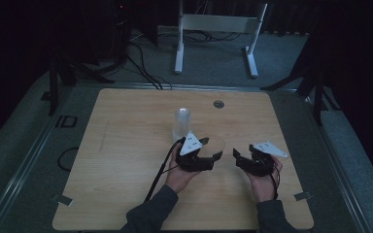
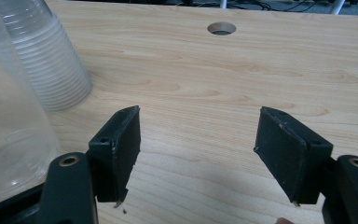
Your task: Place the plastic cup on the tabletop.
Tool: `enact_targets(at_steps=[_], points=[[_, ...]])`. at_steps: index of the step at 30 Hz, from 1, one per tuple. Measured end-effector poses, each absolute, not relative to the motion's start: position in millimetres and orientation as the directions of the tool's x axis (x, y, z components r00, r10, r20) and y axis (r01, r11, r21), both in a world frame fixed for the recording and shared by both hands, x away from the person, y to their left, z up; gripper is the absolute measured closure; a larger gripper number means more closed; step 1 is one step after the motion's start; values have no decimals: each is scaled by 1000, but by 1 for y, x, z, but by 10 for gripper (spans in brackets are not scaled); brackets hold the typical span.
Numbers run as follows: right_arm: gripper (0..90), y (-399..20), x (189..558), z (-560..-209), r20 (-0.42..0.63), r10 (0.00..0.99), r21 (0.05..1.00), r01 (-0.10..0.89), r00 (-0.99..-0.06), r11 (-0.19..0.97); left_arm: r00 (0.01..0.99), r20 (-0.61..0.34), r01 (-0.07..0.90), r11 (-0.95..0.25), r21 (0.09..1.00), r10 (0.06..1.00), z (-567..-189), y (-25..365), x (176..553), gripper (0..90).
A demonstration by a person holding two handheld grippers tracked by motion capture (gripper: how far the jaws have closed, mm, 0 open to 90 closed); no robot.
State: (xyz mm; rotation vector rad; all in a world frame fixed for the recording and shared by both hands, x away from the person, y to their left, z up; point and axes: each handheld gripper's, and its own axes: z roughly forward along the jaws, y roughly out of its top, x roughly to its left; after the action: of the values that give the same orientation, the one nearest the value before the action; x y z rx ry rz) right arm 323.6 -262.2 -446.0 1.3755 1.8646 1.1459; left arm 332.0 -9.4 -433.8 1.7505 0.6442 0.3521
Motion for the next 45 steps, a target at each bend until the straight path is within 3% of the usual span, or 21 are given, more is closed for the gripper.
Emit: enact_targets(at_steps=[45], points=[[303,-264,323,-449,51,947,869,481,-318,114,735,-86,246,-145,958,673,-455,37,330,297]])
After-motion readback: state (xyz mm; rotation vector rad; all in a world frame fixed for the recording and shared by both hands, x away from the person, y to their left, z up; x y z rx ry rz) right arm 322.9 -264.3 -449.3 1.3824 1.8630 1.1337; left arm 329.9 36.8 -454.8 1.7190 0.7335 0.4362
